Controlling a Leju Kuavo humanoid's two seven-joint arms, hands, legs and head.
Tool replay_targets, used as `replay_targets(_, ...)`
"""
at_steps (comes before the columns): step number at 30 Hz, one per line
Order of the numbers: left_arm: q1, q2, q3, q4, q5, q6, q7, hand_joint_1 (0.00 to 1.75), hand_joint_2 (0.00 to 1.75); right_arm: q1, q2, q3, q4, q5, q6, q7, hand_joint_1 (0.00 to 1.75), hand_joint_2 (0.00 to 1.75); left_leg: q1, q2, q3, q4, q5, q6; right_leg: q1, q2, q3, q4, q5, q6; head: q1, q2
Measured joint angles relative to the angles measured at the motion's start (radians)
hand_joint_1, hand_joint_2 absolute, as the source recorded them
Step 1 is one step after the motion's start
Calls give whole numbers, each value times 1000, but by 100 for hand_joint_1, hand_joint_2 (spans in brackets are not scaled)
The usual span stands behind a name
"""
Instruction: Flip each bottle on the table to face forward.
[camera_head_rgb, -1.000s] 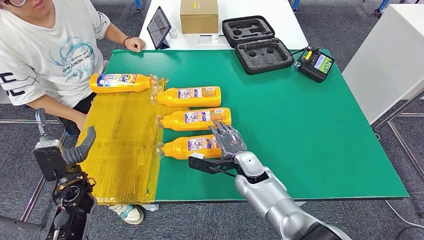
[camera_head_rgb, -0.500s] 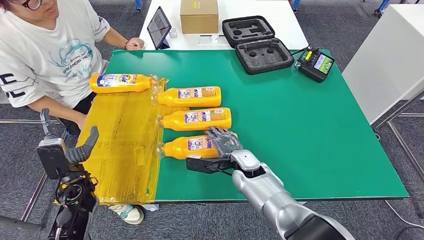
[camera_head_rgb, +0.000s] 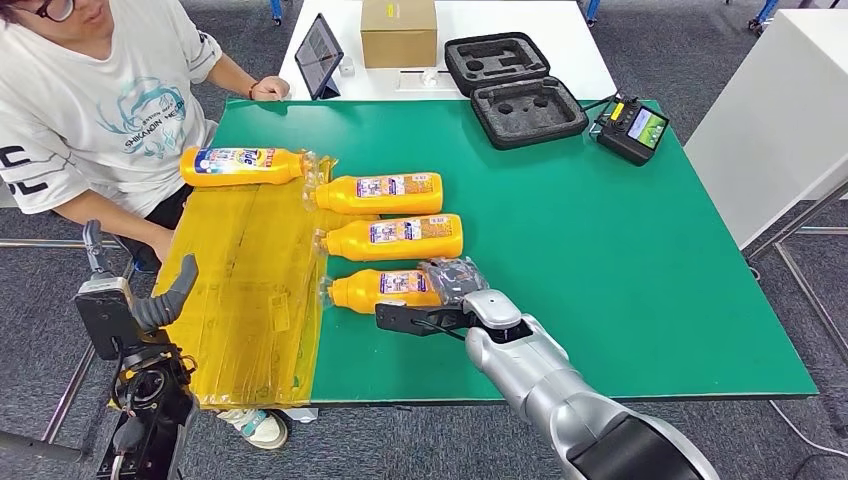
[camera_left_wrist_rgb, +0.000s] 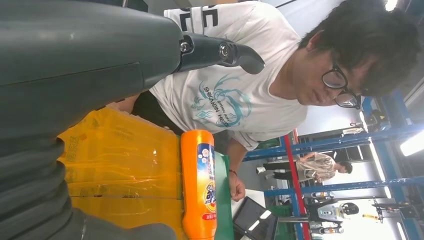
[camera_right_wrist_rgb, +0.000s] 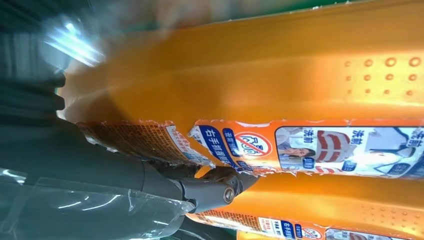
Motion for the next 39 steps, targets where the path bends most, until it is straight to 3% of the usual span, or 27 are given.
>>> replay_targets(1,0,0,0,0,0,0,0,0,175,-1,0,0,1,0,1,1,149,175,0,0,0,0,0,0,0,0,0,0,0,0,0,0)
replay_targets(4,-1,0,1,2,0,0,0,0,175,-5,0,0,5,-6,13,10,170,175,0,0,1,0,0,0,0,0,0,0,0,0,0,0)
replay_targets(13,-16,-1,1,24,8,-10,0,0,175,-9,-7,0,7,-40,29,-64,175,175,0,0,1,0,0,0,0,1,1,0,0,0,0,0)
replay_targets(16,-21,-4,0,33,10,-25,0,0,175,1,-13,1,2,-97,24,-219,175,175,0,1,1,0,0,0,0,1,1,0,0,0,0,0)
replay_targets(19,-30,-11,-3,42,16,-35,0,0,175,47,-14,-11,-36,-275,14,-471,175,175,0,1,1,0,0,0,0,1,0,0,0,0,0,0)
replay_targets(22,-30,-17,-4,43,30,-39,0,0,175,99,-3,-48,-107,-442,15,-612,175,175,0,0,-1,0,0,0,0,1,-1,0,0,0,0,0)
replay_targets(31,29,-22,39,21,117,-77,0,0,175,229,14,-128,-399,-870,30,-677,175,175,0,1,-2,0,0,0,0,1,-2,0,0,0,0,0)
replay_targets(39,69,-24,99,-4,134,-84,0,0,175,300,14,-128,-601,-991,-49,-678,175,175,0,0,-3,0,-1,0,0,1,-3,0,0,0,0,0)
